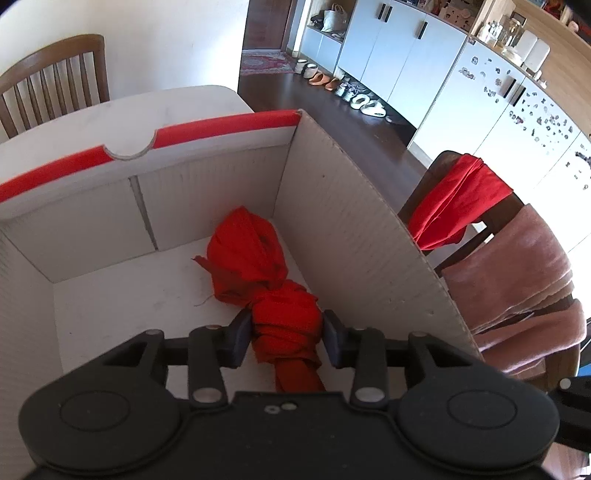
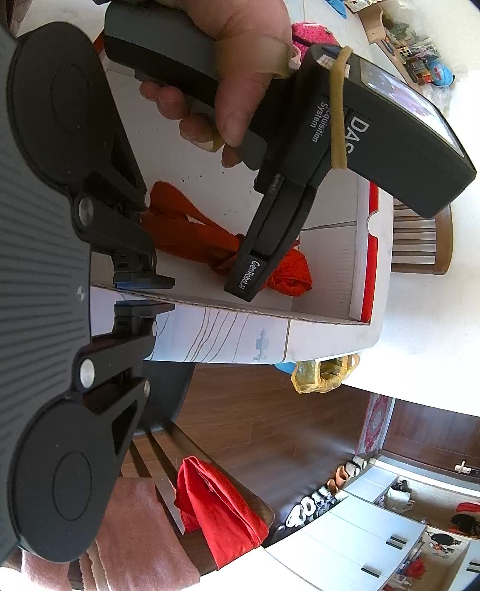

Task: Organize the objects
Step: 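Lift the red cloth with the left gripper and carry it over the box, then open the left gripper to drop the red cloth into the box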

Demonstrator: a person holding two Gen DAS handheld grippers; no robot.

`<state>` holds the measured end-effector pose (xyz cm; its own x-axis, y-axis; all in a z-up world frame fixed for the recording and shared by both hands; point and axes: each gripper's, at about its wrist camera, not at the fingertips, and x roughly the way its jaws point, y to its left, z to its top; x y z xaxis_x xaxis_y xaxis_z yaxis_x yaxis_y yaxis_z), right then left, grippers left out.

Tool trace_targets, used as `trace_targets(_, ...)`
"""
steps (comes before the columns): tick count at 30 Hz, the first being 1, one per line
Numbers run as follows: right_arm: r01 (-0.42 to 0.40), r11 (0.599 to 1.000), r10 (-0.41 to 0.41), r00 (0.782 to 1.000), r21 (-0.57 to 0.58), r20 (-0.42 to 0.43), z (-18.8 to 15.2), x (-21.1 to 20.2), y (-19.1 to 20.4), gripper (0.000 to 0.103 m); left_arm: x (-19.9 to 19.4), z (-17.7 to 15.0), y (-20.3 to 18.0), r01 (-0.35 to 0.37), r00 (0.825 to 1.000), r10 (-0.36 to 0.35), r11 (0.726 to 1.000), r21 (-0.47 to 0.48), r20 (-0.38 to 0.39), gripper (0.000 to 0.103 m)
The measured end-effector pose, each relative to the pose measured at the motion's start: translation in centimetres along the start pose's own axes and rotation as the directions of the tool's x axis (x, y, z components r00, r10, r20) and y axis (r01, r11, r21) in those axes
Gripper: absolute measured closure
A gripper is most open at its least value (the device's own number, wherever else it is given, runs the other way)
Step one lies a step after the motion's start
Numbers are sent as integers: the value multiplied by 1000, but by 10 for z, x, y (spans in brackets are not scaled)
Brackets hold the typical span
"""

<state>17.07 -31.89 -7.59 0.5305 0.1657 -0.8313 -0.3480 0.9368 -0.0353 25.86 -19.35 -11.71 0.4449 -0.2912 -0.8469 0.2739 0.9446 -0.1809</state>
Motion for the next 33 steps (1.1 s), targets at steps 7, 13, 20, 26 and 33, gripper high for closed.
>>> trace_targets(7, -2, 1000, 2, 1000, 1, -2, 0, 1, -1, 98, -1, 3, 2, 10, 1000, -10, 1000, -29, 14, 44)
trace_targets(13, -6, 1000, 6, 1000, 7, -3, 0, 1, -1, 98, -20, 5, 5, -3, 998, 5, 999, -42, 56, 40)
trace_targets(20, -6, 1000, 6, 1000, 11, -5, 0, 1, -2, 98, -55, -4, 7, -39, 993, 45, 998, -55, 106, 41)
trace_targets(26, -4, 1000, 4, 1000, 10, -7, -1, 0, 0, 98, -91, -16, 11, -66, 985, 76, 995, -70, 152, 42)
trace_targets(33, -2, 1000, 2, 1000, 17, -9, -2, -3, 0, 98, -137, -34, 25, -93, 971, 112, 991, -97, 212, 42)
